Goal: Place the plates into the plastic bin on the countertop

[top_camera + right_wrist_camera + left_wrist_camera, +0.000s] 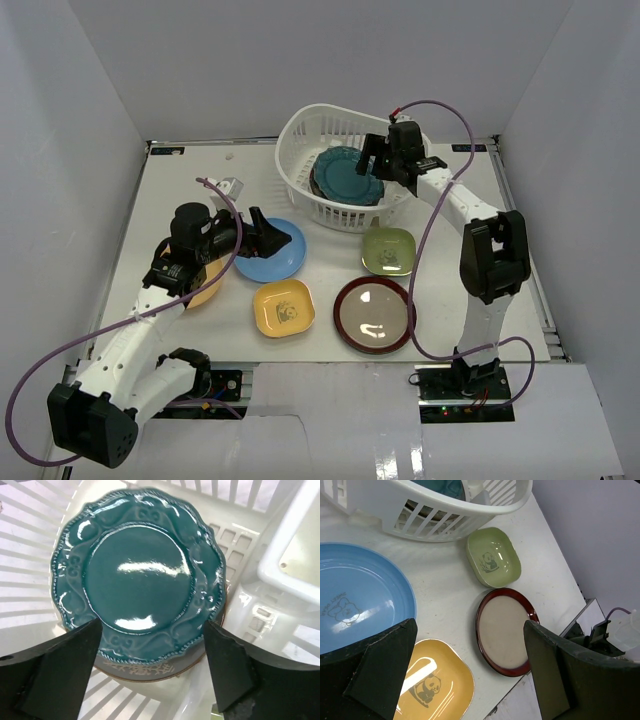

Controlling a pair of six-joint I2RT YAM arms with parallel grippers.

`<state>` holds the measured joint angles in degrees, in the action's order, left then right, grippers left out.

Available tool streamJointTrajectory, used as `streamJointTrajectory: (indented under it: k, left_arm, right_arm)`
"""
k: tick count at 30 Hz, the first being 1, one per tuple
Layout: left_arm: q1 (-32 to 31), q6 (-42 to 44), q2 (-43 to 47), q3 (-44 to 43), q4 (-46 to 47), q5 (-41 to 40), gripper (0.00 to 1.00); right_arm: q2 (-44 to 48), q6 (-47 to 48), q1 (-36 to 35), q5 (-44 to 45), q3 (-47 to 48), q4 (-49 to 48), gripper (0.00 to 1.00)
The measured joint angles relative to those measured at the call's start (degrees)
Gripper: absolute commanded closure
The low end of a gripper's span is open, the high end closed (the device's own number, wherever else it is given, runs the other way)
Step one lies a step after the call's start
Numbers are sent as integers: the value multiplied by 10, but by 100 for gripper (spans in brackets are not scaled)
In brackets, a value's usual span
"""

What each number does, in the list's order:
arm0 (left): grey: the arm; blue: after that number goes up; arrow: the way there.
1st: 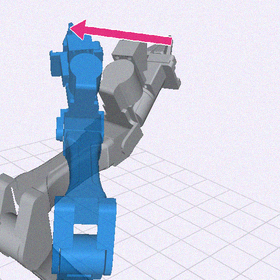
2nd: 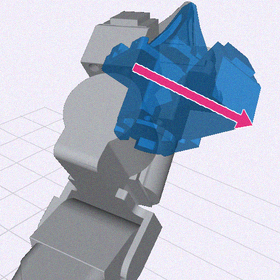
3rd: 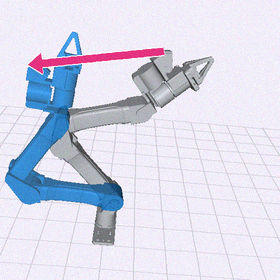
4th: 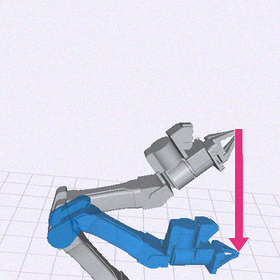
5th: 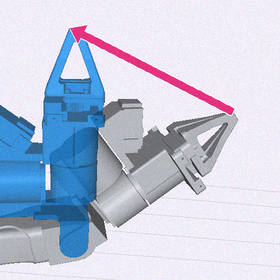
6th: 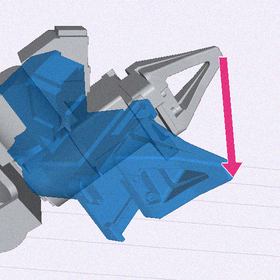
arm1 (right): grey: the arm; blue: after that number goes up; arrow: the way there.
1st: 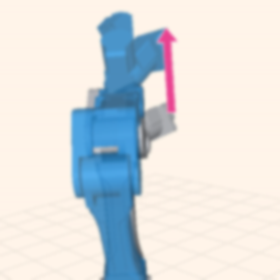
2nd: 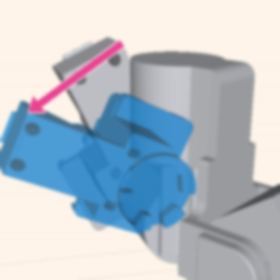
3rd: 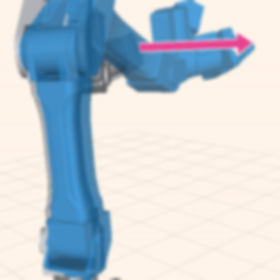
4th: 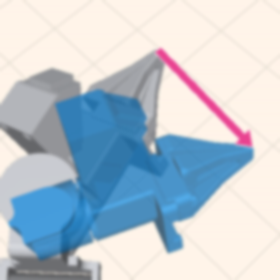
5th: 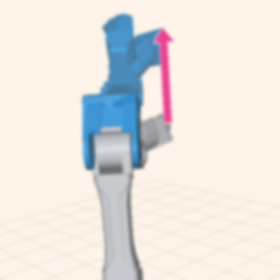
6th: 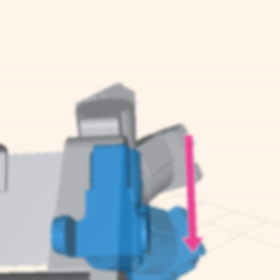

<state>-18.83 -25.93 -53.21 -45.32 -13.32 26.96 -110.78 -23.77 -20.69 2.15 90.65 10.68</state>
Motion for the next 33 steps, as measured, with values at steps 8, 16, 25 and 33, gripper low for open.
streamJointTrajectory:
  k: [8, 16, 25, 33]
  left_arm:
    - [0, -12, -12, 10, 0, -15, 2]
    - [-1, -3, 2, 28, -40, -30, 2]
    - [-5, 15, 86, 61, -59, -7, 2]
    - [-5, 22, 106, 93, -68, -5, 2]
  right_arm:
    - [71, 78, -41, 80, -1, 28, 24]
    - [419, 53, -34, 11, -341, -18, 48]
    - [727, -22, -35, -37, -613, 118, 20]
    - [752, -101, -35, -28, -669, 216, 30]
